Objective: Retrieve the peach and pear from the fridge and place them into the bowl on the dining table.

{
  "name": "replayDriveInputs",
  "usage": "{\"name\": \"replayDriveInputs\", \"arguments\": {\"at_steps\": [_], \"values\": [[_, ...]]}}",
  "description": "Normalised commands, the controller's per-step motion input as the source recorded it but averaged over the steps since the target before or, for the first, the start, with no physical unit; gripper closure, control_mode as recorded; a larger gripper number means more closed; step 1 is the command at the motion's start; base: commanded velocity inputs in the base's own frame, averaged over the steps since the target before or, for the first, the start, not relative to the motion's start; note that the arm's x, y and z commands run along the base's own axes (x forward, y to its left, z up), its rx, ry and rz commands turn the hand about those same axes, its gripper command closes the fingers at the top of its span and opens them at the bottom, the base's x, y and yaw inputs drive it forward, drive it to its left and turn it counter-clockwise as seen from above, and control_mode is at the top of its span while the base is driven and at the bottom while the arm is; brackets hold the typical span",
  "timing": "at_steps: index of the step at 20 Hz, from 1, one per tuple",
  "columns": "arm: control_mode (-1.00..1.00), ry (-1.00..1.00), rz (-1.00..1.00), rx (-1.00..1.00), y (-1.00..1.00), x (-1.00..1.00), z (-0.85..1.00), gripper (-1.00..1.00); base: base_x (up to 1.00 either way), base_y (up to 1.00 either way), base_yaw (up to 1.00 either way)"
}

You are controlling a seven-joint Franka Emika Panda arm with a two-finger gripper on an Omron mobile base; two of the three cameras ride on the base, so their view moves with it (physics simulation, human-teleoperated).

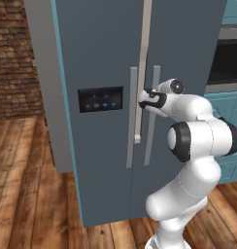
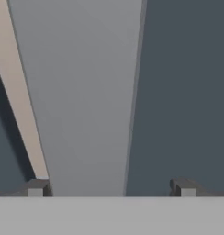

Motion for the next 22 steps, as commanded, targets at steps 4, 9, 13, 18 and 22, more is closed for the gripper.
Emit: {"name": "replayDriveInputs", "arguments": {"at_steps": [4, 9, 13, 18, 22], "values": [[-1.00, 0.00, 0.00, 0.00, -0.09, 0.66, -0.25, -1.00, 0.00, 0.00, 0.00], [-1.00, 0.00, 0.00, 0.00, -0.03, 0.67, -0.17, 1.00, 0.00, 0.00, 0.00], [-1.00, 0.05, 0.00, 0.00, -0.01, 0.08, 0.00, 1.00, 0.00, 0.00, 0.00], [-1.00, 0.01, 0.00, 0.00, -0.18, -0.94, 0.22, 1.00, 0.00, 0.00, 0.00], [-1.00, 0.00, 0.00, 0.00, -0.46, -1.00, 0.26, 1.00, 0.00, 0.00, 0.00]]}}
